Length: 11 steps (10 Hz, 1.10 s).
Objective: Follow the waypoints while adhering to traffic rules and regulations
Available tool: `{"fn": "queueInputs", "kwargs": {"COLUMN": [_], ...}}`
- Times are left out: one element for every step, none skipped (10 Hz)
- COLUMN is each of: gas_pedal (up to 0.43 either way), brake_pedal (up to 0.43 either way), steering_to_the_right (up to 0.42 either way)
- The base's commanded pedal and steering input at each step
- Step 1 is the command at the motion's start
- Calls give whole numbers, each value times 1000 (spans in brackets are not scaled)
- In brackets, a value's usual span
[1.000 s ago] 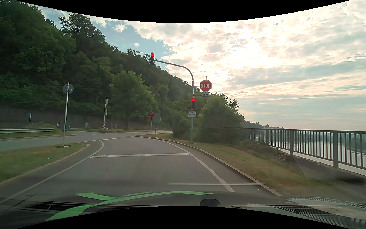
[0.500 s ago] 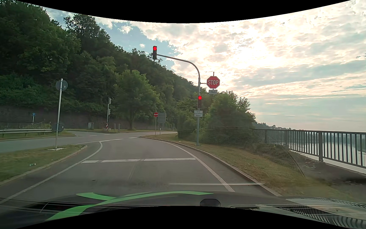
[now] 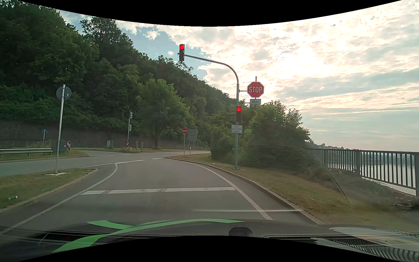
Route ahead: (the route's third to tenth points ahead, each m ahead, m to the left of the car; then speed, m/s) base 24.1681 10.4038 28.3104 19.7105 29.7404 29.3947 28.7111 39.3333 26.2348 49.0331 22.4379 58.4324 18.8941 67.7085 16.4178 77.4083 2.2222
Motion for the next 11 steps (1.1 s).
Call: {"fn": "queueInputs", "kwargs": {"gas_pedal": [0,0,0,0,0,0,0,0,0,0,0], "brake_pedal": [171,171,171,171,171,171,171,152,146,146,146], "steering_to_the_right": [-136,-136,-136,-136,-136,-133,-129,-124,-122,-121,-121]}}
